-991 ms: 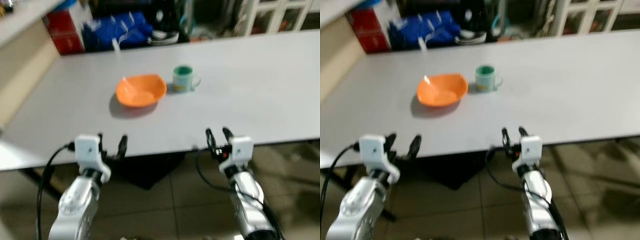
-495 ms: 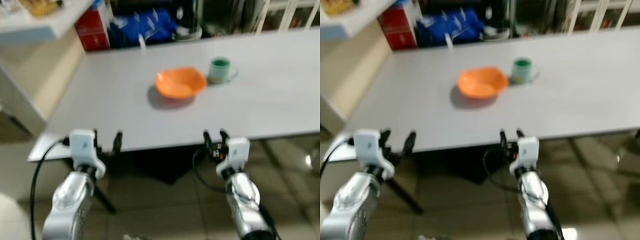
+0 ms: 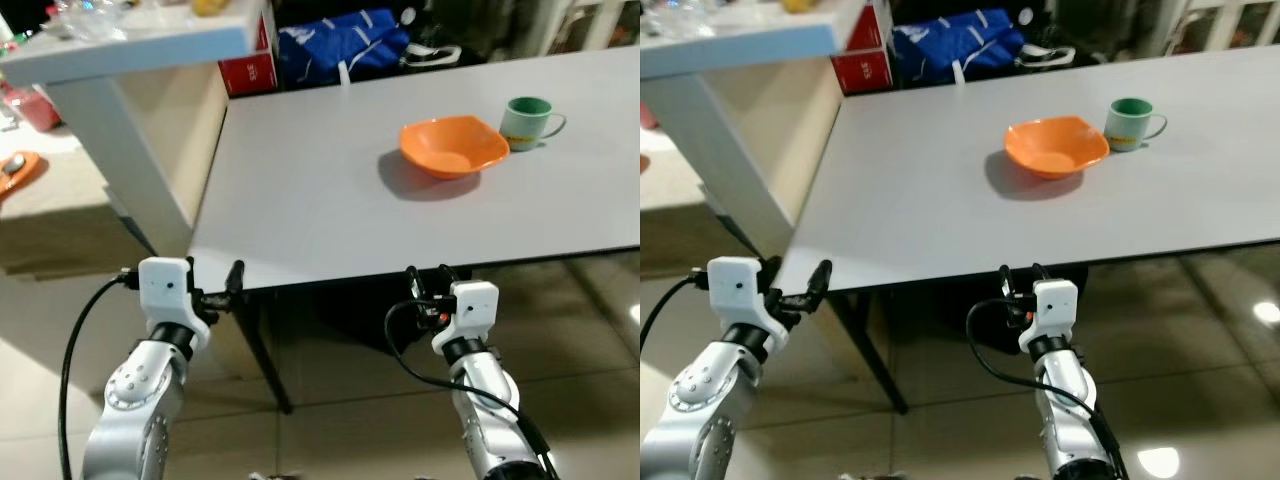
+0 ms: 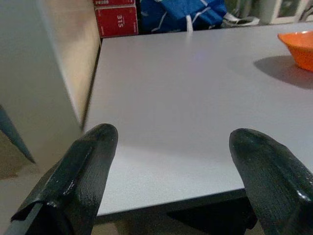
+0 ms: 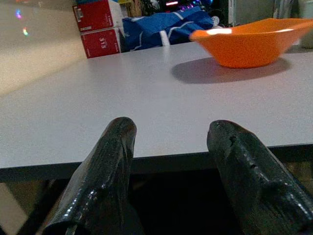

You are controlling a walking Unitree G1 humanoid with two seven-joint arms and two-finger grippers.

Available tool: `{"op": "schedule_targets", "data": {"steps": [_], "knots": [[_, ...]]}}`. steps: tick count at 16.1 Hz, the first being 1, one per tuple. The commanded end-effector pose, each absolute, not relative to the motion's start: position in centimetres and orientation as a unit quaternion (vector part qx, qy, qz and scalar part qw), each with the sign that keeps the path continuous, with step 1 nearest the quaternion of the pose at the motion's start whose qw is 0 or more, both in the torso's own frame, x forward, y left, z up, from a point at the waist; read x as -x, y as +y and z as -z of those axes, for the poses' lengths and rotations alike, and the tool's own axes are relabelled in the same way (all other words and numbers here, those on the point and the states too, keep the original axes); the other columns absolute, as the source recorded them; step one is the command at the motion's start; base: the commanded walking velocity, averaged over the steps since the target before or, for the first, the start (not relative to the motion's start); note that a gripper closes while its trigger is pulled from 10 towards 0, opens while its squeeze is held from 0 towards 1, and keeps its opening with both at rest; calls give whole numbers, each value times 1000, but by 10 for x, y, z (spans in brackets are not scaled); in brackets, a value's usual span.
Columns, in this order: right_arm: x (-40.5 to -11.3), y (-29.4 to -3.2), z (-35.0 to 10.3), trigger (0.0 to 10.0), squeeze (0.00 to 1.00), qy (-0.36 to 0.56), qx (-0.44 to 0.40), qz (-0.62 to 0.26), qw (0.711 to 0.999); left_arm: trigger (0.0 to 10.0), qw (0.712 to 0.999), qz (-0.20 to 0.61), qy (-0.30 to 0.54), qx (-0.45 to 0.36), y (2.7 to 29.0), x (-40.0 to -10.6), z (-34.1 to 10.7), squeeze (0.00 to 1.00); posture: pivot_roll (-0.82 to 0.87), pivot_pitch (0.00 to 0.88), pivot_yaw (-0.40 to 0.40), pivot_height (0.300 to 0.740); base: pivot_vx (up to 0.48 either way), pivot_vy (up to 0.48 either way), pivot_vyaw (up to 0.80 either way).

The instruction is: Setting the table

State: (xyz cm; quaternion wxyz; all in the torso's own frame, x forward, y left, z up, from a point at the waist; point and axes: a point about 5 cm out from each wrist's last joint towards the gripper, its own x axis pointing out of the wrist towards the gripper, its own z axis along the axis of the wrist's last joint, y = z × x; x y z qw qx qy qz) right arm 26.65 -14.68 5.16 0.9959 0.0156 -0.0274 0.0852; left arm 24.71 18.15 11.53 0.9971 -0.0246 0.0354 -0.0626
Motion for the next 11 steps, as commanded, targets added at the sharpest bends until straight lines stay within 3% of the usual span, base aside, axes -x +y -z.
{"op": "schedule_targets", "data": {"steps": [1, 11], "knots": [[-268, -138, -56, 10000, 0, -38, -23, -97, 994, 10000, 998, 53, 42, 16, 190, -248, -115, 0, -106, 0, 122, 740, 0, 480, 0], [-267, -132, -56, 10000, 0, -39, -29, -102, 994, 10000, 998, 44, 47, 6, 194, -252, -117, 0, -104, 6, 130, 740, 0, 480, 0]]}}
